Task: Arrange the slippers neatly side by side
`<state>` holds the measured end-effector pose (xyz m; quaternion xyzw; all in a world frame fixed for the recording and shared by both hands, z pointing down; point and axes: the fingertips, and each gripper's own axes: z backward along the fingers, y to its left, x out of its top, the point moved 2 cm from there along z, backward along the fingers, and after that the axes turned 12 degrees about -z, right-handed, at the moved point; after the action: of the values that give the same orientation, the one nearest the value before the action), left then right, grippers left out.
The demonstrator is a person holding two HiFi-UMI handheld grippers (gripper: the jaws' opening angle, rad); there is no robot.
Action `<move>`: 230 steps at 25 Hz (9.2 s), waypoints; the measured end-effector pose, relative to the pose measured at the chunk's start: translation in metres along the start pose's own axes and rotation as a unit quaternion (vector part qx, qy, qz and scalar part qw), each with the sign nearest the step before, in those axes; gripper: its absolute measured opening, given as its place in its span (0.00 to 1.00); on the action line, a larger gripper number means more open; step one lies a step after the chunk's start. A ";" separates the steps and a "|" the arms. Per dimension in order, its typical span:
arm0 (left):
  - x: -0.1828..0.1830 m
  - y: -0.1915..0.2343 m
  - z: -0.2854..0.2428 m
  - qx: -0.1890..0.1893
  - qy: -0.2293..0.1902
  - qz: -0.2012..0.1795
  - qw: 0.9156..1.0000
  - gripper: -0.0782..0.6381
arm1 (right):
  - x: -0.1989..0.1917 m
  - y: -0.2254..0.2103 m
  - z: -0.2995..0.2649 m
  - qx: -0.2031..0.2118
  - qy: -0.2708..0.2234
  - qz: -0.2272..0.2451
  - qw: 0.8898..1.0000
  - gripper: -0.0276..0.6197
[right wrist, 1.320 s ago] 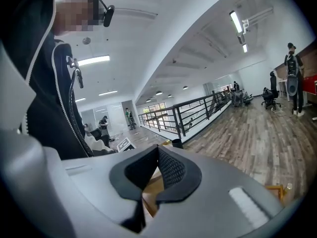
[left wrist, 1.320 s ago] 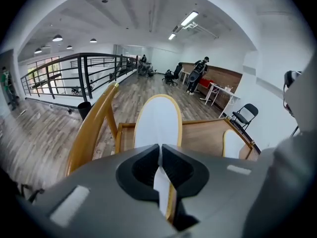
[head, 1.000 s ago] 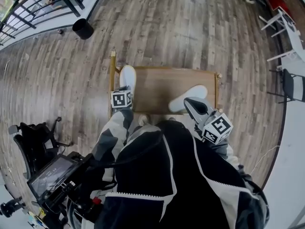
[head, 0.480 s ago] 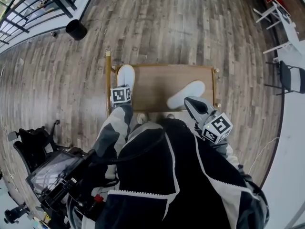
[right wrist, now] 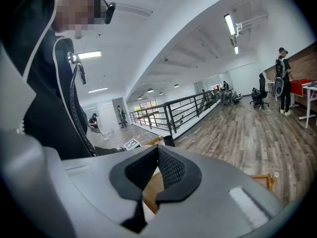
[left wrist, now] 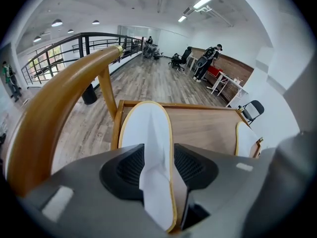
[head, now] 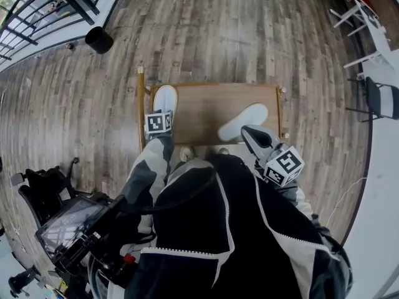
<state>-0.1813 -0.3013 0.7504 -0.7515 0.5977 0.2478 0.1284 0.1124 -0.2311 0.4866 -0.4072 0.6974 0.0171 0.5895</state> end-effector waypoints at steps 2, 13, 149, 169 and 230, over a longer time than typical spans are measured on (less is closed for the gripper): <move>0.004 0.000 0.003 0.003 -0.011 -0.004 1.000 0.38 | -0.001 -0.002 -0.001 0.002 0.000 0.001 1.000 0.05; 0.108 -0.098 0.127 -0.097 -0.263 -0.154 0.947 0.33 | 0.014 -0.001 -0.027 0.037 -0.007 0.023 0.999 0.05; 0.074 -0.062 0.295 -0.082 -0.405 -0.118 0.903 0.14 | -0.149 -0.070 -0.239 -0.068 0.197 -0.102 0.973 0.08; 0.042 -0.039 0.294 -0.057 -0.388 -0.090 0.915 0.13 | -0.196 -0.099 -0.272 -0.143 0.284 -0.092 0.943 0.09; 0.148 -0.215 0.246 -0.292 -0.419 -0.207 0.834 0.14 | 0.027 0.000 0.011 -0.046 -0.113 0.045 0.992 0.05</move>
<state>-0.0039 -0.2501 0.4425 -0.6846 0.2170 0.6695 0.1897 0.1225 -0.2405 0.4607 -0.3974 0.6427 0.1211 0.6437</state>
